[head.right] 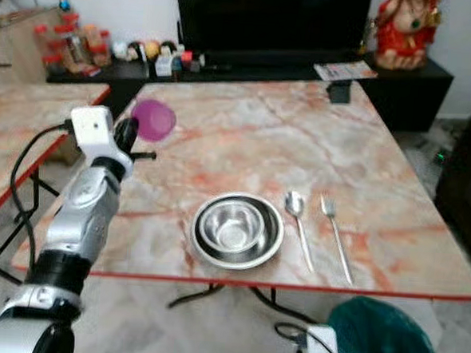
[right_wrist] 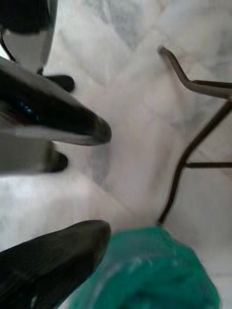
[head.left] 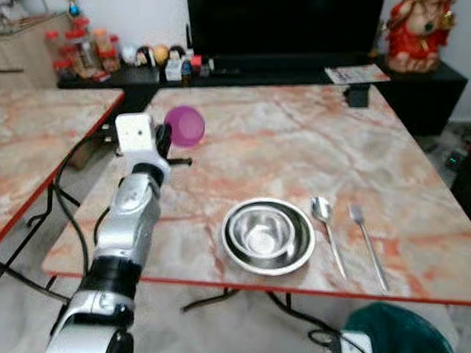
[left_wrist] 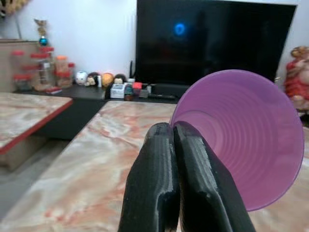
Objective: Setting the table
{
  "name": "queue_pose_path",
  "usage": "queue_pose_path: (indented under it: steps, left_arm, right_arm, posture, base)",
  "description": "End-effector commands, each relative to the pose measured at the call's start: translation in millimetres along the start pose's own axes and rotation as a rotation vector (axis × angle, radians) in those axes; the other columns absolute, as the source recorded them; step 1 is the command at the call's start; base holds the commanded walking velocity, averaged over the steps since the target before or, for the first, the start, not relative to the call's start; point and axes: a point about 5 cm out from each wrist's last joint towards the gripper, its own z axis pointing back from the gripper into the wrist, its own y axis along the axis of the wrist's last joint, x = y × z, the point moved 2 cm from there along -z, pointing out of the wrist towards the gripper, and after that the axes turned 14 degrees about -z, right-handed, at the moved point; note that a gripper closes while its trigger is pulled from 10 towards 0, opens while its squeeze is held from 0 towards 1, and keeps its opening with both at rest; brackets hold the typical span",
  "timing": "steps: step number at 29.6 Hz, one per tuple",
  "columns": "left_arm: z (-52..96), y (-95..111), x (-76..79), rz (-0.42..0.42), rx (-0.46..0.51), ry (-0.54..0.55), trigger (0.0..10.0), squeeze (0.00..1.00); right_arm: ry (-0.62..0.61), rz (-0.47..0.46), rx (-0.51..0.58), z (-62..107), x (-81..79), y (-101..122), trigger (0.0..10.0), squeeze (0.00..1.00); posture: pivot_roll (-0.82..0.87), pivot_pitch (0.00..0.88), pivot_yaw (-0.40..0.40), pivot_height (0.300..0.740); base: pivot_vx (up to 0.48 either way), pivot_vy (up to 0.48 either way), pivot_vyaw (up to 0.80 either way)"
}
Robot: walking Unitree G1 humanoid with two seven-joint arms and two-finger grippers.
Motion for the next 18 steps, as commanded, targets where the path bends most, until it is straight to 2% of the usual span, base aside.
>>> queue_pose_path:
  steps: [1,5,12,15,18]
  left_arm:
    - [-1.8,5.3,7.1,0.006,0.013,-0.023,10.0,0.0]
    - [-1.0,5.3,8.0,-0.005,0.013,-0.046,10.0,0.0]
    - [0.3,3.8,1.9,-0.013,0.005,-0.037,10.0,0.0]
    - [0.5,4.1,1.1,-0.015,0.005,-0.04,10.0,0.0]
    - [0.8,4.1,2.4,-0.023,0.002,-0.062,10.0,0.0]
  right_arm:
    - [-0.027,-0.01,0.003,0.3,9.0,2.0,10.0,0.0]
    - [-0.029,-0.014,0.003,0.5,9.1,1.3,10.0,0.0]
    - [-0.029,-0.019,0.001,0.9,8.1,-0.4,10.0,0.0]
    - [-0.029,-0.023,-0.001,1.2,7.6,-1.8,10.0,0.0]
    - [-0.03,-0.026,-0.002,1.3,7.2,-2.4,10.0,0.0]
  posture:
    - [-0.06,0.009,0.099,0.74]
    - [-0.05,0.014,0.101,0.74]
    - [-0.05,0.023,0.105,0.74]
    - [-0.05,0.028,0.108,0.74]
    - [-0.05,0.029,0.112,0.74]
  base:
    - [0.326,0.0,0.0]
    - [0.296,0.0,0.0]
    - [0.0,0.0,0.0]
    - [0.24,0.0,0.0]
    - [0.0,0.0,0.0]
